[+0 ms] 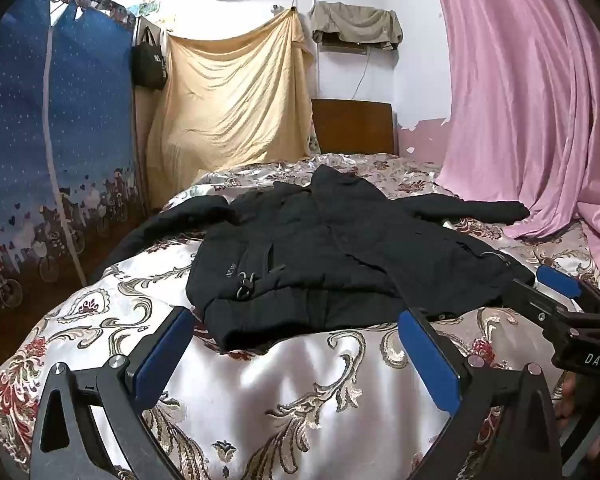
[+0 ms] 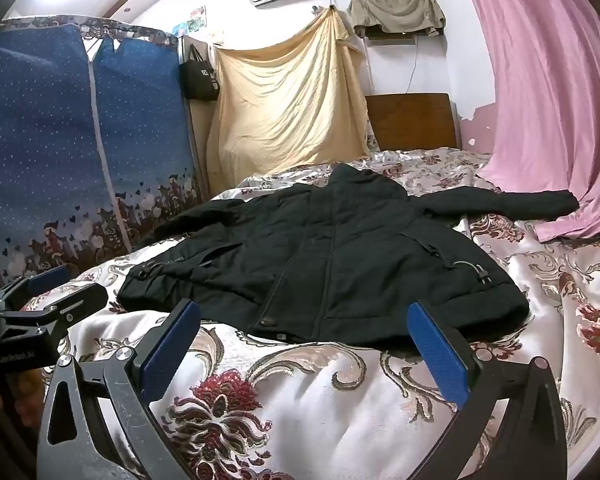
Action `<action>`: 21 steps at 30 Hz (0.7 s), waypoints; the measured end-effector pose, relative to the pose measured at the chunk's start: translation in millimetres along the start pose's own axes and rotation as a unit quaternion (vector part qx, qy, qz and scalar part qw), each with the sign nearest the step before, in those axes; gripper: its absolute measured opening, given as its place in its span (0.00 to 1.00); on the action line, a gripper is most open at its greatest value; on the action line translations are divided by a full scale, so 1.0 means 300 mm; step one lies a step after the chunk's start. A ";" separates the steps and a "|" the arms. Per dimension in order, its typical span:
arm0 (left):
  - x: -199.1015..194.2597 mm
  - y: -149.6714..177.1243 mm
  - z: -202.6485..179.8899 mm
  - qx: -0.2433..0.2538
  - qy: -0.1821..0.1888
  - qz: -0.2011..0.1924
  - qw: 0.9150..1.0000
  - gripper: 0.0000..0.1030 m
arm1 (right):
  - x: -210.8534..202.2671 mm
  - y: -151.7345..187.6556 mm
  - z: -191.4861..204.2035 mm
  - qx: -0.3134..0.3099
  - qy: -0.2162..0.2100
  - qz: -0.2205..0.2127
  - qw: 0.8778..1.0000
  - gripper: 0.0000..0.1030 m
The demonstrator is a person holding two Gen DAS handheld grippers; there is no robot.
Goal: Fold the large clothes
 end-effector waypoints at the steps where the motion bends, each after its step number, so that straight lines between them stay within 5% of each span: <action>1: 0.001 0.000 0.000 0.000 0.000 0.000 1.000 1.00 | 0.002 0.002 0.000 -0.002 0.001 0.003 1.000 0.99; 21: -0.001 -0.002 0.000 0.000 0.000 -0.003 1.000 1.00 | 0.006 0.005 0.000 0.000 0.000 0.001 1.000 0.99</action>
Point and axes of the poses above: each gripper's, at about its wrist camera, not at the fingertips, and x roughly the way its jaws point, z to its left, y to its underside, the point moved 9 cm from there along x, roughly the way its jaws point, and after that the axes turned 11 degrees about -x, right-handed, at the moved point
